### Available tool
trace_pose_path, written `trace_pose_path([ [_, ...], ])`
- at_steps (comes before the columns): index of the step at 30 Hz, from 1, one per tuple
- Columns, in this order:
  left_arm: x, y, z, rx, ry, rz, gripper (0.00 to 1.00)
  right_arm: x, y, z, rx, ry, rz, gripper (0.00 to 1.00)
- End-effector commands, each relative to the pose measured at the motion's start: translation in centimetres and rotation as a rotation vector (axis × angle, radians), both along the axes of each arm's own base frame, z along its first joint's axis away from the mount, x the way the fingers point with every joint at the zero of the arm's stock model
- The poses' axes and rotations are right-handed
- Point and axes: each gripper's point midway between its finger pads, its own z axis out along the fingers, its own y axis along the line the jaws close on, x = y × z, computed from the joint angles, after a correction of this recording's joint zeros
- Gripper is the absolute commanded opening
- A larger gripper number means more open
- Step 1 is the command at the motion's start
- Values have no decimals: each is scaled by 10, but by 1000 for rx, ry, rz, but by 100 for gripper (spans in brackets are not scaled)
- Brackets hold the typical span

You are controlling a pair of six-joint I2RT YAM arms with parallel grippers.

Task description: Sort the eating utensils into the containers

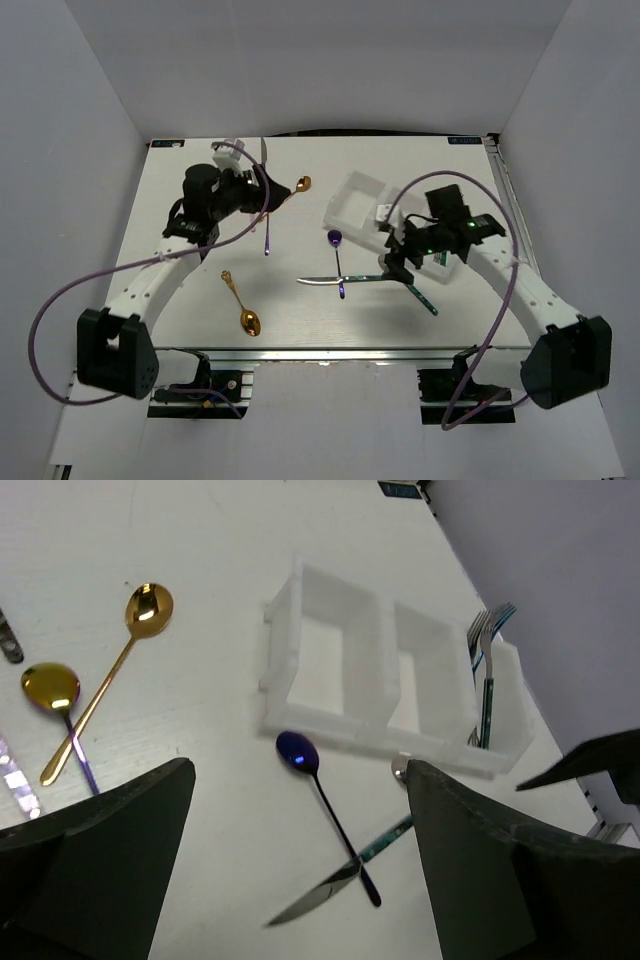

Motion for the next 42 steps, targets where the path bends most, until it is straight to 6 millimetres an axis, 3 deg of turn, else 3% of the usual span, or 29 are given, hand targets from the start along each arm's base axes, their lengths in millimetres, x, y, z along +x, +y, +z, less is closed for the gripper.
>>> trace_pose_path([
  [1, -26, 24, 15, 55, -62, 76, 98, 13, 23, -5, -141, -53, 32, 89],
  [2, -28, 35, 1, 99, -55, 106, 98, 7, 35, -12, -183, -55, 69, 89],
  [7, -42, 72, -21, 220, -68, 246, 98, 18, 64, -51, -305, -47, 116, 89],
  [11, -49, 87, -18, 271, -101, 300, 98, 36, 84, -47, -312, -47, 125, 89],
  [19, -50, 91, -17, 292, -110, 313, 98, 37, 91, -85, -384, 9, 217, 89],
  [29, -51, 96, -13, 299, -125, 334, 98, 42, 98, -117, -457, 24, 220, 84],
  [33, -51, 98, -12, 301, -127, 347, 98, 41, 95, -135, -499, 46, 228, 80],
  [42, -51, 99, -10, 302, -134, 355, 98, 40, 91, -152, -540, 37, 223, 68],
])
